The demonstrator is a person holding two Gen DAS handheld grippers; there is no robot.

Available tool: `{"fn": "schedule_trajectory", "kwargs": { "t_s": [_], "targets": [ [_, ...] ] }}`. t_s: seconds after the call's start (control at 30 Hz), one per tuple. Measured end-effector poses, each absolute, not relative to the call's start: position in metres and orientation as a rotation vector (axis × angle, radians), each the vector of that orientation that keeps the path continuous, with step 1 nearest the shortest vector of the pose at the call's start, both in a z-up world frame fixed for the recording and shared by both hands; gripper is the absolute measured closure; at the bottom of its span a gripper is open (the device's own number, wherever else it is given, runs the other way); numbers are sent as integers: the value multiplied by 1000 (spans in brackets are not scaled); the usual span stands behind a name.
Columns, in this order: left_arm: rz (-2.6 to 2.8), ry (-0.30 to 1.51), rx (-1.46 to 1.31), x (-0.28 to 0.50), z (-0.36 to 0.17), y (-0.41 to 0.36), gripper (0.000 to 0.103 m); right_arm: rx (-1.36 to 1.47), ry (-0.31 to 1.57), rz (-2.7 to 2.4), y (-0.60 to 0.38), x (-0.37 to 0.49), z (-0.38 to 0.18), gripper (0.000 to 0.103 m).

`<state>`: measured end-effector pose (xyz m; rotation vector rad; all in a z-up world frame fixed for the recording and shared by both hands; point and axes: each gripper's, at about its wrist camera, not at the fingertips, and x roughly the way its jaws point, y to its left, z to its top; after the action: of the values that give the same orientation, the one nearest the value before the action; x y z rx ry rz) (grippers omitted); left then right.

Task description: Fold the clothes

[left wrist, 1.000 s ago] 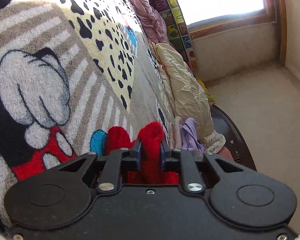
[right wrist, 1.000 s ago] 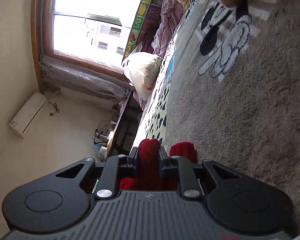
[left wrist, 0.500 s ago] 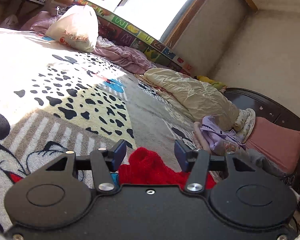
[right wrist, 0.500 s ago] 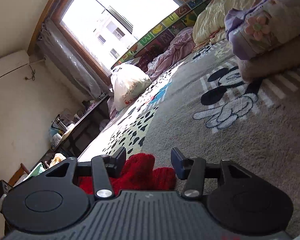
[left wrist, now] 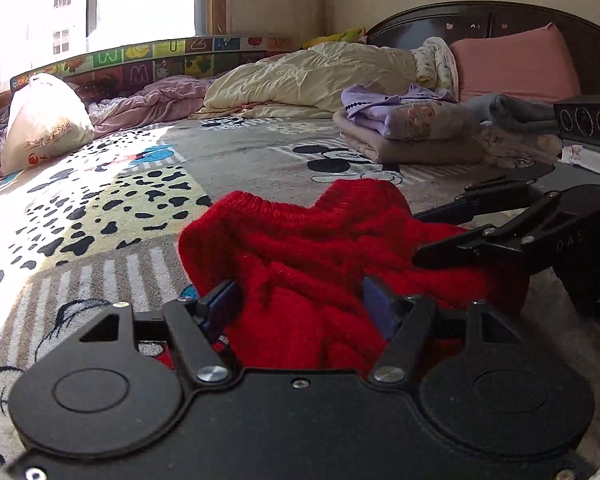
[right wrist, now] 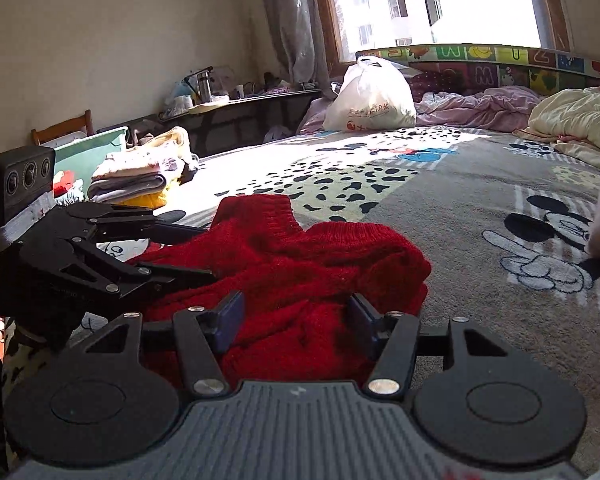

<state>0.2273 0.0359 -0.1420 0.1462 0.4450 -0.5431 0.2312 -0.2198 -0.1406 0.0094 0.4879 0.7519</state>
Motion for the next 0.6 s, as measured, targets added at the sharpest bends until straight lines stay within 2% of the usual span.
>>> {"fn": "schedule_trajectory", "kwargs": {
  "t_s": [0.17, 0.33, 0.47, 0.6],
  "targets": [
    [-506, 399, 109, 221, -133, 40, 28, 19, 494, 730, -216, 230, -149, 45],
    [-470, 353, 72, 215, -125, 45, 31, 33, 399, 696, -221, 216, -135, 47],
    [-461, 270, 85, 217, -119, 36, 31, 55, 347, 685, -224, 221, -125, 38],
    [-479, 315, 97, 236, -126, 30, 31, -46, 301, 653, -213, 235, -124, 37]
  ]
}}
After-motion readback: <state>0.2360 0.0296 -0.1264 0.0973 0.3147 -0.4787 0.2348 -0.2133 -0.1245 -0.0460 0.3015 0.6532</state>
